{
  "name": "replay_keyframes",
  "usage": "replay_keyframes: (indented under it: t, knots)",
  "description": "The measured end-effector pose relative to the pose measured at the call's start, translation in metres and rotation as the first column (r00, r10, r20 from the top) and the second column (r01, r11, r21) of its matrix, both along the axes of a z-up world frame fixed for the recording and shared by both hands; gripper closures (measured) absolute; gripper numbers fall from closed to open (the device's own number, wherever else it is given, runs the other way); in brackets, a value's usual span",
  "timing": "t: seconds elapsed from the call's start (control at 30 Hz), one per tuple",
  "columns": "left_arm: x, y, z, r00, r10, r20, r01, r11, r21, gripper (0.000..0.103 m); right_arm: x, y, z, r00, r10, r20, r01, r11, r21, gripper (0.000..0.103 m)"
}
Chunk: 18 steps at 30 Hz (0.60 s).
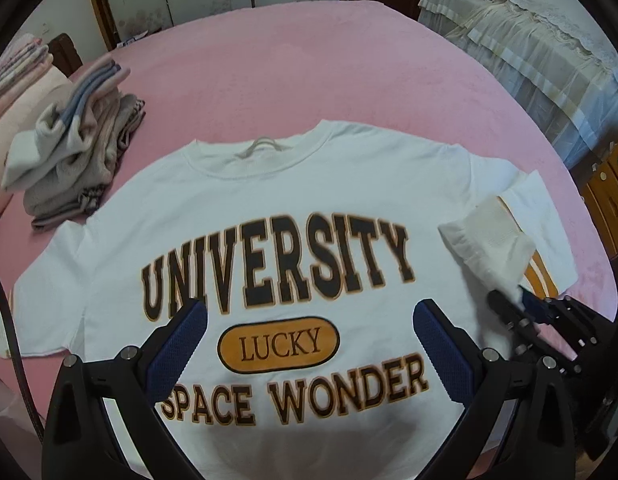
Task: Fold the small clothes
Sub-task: 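Lift the cuff with the right tool and fold the sleeve across the chest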
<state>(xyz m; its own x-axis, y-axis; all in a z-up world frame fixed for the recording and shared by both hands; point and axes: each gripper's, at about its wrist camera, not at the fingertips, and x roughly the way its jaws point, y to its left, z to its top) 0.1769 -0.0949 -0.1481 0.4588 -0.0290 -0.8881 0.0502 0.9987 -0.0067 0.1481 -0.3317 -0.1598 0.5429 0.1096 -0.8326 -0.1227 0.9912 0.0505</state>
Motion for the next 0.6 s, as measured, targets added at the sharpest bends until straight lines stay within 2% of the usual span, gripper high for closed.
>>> replay_keyframes:
  t: [0.03, 0.1, 0.13, 0.23, 0.33, 0.4, 0.47, 0.53, 0.57, 0.6]
  knots:
    - [0.000, 0.001, -0.003, 1.000, -0.005, -0.005, 0.005, 1.000, -0.012, 0.001, -0.003, 0.006, -0.004, 0.999, 0.034, -0.005, -0.034, 0.999, 0.018, 0.070]
    - [0.002, -0.001, -0.009, 1.000, -0.020, -0.017, 0.019, 0.999, -0.039, 0.001, -0.007, 0.012, -0.007, 0.997, 0.074, -0.008, -0.074, 0.995, 0.062, 0.055]
    - [0.002, -0.003, -0.012, 0.999, -0.029, -0.022, 0.028, 0.998, -0.053, 0.001, -0.009, 0.015, -0.006, 0.996, 0.089, -0.005, -0.088, 0.993, 0.081, 0.052]
    - [0.006, -0.012, -0.022, 0.997, -0.062, -0.040, 0.058, 0.994, -0.095, 0.001, -0.014, 0.016, -0.002, 0.993, 0.116, 0.002, -0.115, 0.986, 0.118, 0.050]
    - [0.010, -0.018, -0.035, 0.993, -0.092, -0.080, 0.080, 0.986, -0.145, 0.001, -0.017, 0.012, 0.004, 0.994, 0.113, 0.006, -0.113, 0.988, 0.107, 0.050]
    - [0.011, -0.020, -0.045, 0.986, -0.116, -0.116, 0.089, 0.972, -0.219, 0.003, -0.020, 0.007, 0.006, 0.994, 0.106, 0.009, -0.106, 0.990, 0.096, 0.050]
    - [0.013, -0.018, -0.054, 0.978, -0.131, -0.162, 0.073, 0.944, -0.322, 0.015, -0.022, 0.001, 0.005, 0.996, 0.090, 0.003, -0.090, 0.990, 0.106, 0.050]
    - [0.014, -0.015, -0.065, 0.964, -0.141, -0.225, 0.027, 0.896, -0.443, 0.021, -0.026, -0.010, 0.004, 0.998, 0.060, -0.005, -0.059, 0.990, 0.126, 0.050]
    - [0.014, -0.013, -0.071, 0.957, -0.141, -0.253, -0.007, 0.862, -0.507, 0.026, -0.028, -0.016, 0.004, 0.999, 0.039, -0.008, -0.037, 0.989, 0.143, 0.050]
    - [0.013, -0.012, -0.075, 0.951, -0.141, -0.275, -0.039, 0.828, -0.559, 0.027, -0.031, -0.021, 0.003, 1.000, 0.022, -0.010, -0.020, 0.988, 0.155, 0.050]
